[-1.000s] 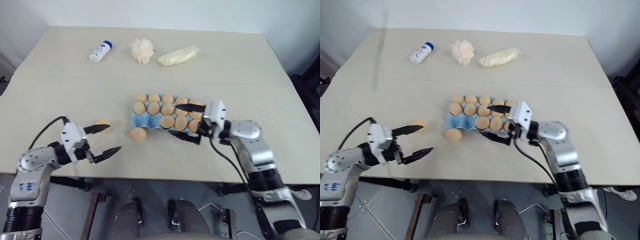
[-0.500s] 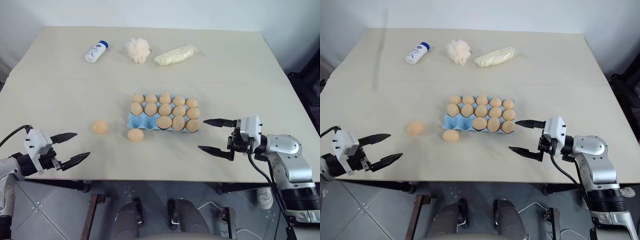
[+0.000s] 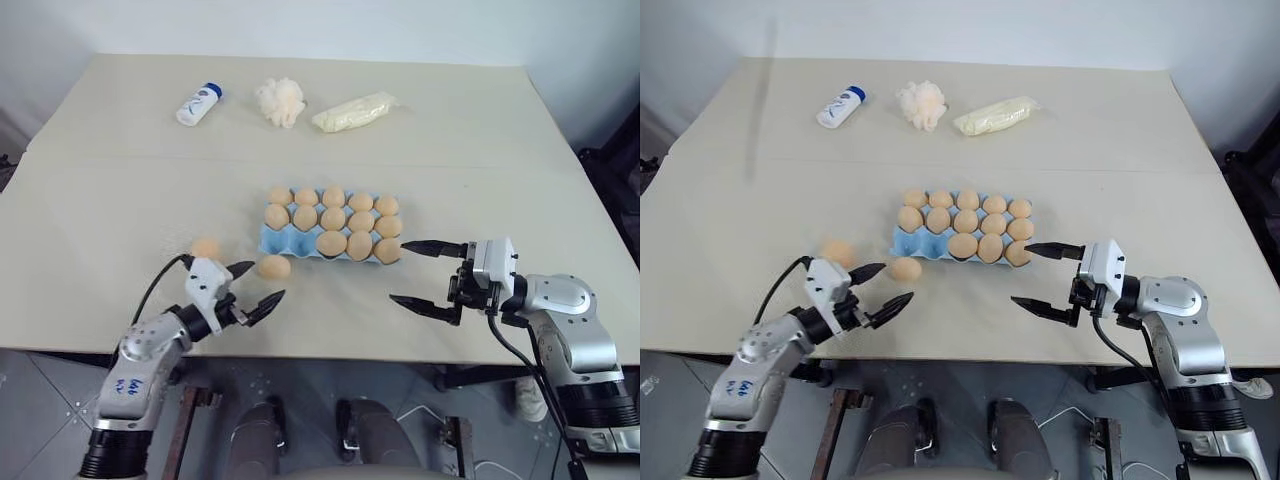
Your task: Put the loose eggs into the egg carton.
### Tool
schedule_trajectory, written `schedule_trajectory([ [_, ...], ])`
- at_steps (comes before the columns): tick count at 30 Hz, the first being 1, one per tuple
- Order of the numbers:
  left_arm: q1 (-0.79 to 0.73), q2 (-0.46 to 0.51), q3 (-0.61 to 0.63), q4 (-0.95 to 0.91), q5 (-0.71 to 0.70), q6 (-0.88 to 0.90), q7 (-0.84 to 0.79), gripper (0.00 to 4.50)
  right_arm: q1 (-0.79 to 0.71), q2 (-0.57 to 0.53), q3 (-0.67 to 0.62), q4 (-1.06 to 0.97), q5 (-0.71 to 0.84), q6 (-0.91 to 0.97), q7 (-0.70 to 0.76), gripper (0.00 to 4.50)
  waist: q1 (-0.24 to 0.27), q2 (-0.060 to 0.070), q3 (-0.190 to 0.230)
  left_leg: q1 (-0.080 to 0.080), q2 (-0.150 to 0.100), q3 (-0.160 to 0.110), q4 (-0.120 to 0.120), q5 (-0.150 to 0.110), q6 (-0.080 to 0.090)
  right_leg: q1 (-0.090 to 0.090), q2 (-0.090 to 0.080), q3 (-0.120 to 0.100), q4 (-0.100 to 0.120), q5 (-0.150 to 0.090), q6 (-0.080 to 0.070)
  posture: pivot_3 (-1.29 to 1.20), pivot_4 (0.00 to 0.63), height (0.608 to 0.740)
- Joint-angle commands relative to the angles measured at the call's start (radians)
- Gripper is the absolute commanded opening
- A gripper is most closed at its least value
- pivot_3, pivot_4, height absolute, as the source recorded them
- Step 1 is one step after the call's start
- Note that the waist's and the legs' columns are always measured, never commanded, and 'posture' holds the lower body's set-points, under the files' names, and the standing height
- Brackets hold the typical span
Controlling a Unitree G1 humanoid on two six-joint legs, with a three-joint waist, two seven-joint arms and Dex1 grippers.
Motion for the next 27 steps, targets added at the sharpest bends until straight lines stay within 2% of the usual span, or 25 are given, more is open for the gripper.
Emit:
schedule_trajectory([
  [1,-0.028,-0.042,-0.021,-0.004,0.049,0.009,0.093,4.50,-0.001,-0.011,-0.017,-0.039,0.002,-0.008,-0.012,4.47,0.000,0.000,0.000,0.000,0.000,0.000,0.001,0.000,0.000,0.000,0.000,0.000,0.000,0.000,0.000,0.00,0.150,0.740],
  [4,-0.061,-0.095,-0.011,0.018,0.048,0.015,0.151,4.50,-0.013,-0.005,-0.023,-0.035,-0.004,-0.010,-0.034,4.47,0.004,0.000,0.000,0.000,0.000,0.000,0.002,0.000,0.000,0.001,0.000,0.000,0.000,0.001,0.001,0.00,0.150,0.740],
  [6,-0.075,-0.106,-0.034,0.023,0.054,0.011,0.147,4.11,-0.015,-0.003,-0.022,-0.039,0.000,-0.004,-0.042,4.50,0.007,0.000,0.000,0.000,0.000,0.000,0.002,0.000,0.001,0.001,0.000,0.000,0.000,0.001,0.001,0.00,0.150,0.740],
  [12,-0.082,-0.106,-0.053,0.026,0.056,0.012,0.147,2.28,-0.002,-0.005,-0.013,-0.047,0.000,-0.007,-0.044,4.50,0.019,0.000,0.000,0.000,0.000,0.000,0.001,0.001,0.002,0.000,0.001,0.000,0.000,0.001,0.000,0.00,0.150,0.740],
  [14,-0.074,-0.101,-0.045,0.019,0.052,0.013,0.148,1.80,0.002,-0.002,-0.013,-0.051,0.002,-0.005,-0.048,4.50,0.023,0.000,0.000,0.000,0.000,0.000,0.001,0.001,0.003,0.000,0.001,0.000,0.000,0.001,0.000,0.00,0.150,0.740],
  [18,-0.032,-0.037,-0.036,-0.016,0.027,-0.002,0.066,1.63,0.012,0.006,-0.007,-0.057,-0.002,-0.006,-0.059,4.50,0.021,0.000,0.000,0.000,0.000,0.000,0.001,0.000,0.001,0.001,0.000,0.000,0.000,0.001,0.001,0.00,0.150,0.740],
  [19,-0.027,-0.005,-0.059,-0.013,0.050,-0.054,0.025,1.62,0.014,0.009,-0.005,-0.057,-0.002,-0.003,-0.062,4.50,0.020,0.000,0.000,0.000,0.000,0.000,0.001,0.000,0.001,0.001,0.001,0.000,0.000,0.001,0.000,0.00,0.150,0.740],
  [22,-0.080,-0.015,-0.062,-0.008,0.021,-0.143,-0.016,1.62,0.018,0.023,0.008,-0.054,-0.011,-0.007,-0.072,4.50,0.022,0.000,0.000,0.000,0.000,0.000,0.001,0.000,0.000,0.000,0.000,0.000,0.000,0.000,0.000,0.00,0.150,0.740],
  [27,-0.184,-0.051,-0.077,0.038,0.026,-0.157,-0.018,1.62,0.026,0.043,0.020,-0.083,-0.020,0.000,-0.099,4.50,0.025,0.000,0.000,-0.001,0.000,0.000,0.001,0.000,0.001,0.001,-0.001,0.000,-0.001,0.001,0.001,0.00,0.150,0.740],
])
